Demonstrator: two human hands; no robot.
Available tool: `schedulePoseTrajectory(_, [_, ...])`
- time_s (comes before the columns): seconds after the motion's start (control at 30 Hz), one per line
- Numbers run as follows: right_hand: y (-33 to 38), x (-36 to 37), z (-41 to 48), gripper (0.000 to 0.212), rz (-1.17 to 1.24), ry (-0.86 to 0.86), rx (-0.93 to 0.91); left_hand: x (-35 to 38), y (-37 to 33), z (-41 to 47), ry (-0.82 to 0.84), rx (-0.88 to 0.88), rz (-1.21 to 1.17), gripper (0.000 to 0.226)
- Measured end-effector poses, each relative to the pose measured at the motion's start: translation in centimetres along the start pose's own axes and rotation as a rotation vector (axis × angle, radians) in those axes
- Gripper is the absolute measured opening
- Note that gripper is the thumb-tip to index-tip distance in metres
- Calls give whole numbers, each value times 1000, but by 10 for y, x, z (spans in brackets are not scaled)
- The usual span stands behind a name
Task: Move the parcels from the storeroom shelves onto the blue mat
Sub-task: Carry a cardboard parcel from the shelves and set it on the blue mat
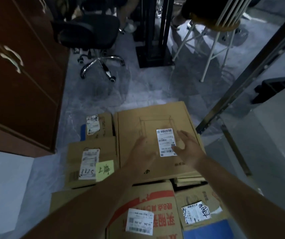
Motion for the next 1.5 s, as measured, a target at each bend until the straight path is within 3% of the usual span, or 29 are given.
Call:
schedulePoseTrajectory(0.17, [108,-91,-75,65,-88,-27,-93,-84,-112,-81,-99,260,164,78])
schedulePoseTrajectory(0.37, [235,-217,-169,70,-230,-182,-240,-198,-233,-185,-174,423,265,77])
schedulePoseTrajectory(0.6, [321,-283,-265,74,-301,-236,-286,-227,-325,-260,-30,617,385,86])
schedulePoseTrajectory(0.73, [329,-294,-319,78,-301,-242,-180,-235,-364,-288,19,753,529,90])
schedulePoseTrajectory(0.97, [317,-310,-446,77,-286,-448,44,-228,-402,-367,150,1072,686,93])
schedulePoseTrajectory(1.03, [308,-316,-490,73,-394,-519,133,-215,-414,-397,178,1178,717,93])
schedulePoseTrajectory(1.13, [291,-321,-561,68,-537,-614,258,-181,-428,-452,250,1349,731,93])
schedulePoseTrajectory(1.5, [192,-280,-879,70,-432,-784,812,-11,-395,-710,615,1761,689,91])
Point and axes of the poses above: each hand's wrist, its own z-axis towards the middle knuckle, its own x-axis out of the palm, y = z × x, the point moved 9 cm from there along z, towards the middle knuckle, and after that the axes turned 2 degrees about z, right-handed, at the moved point
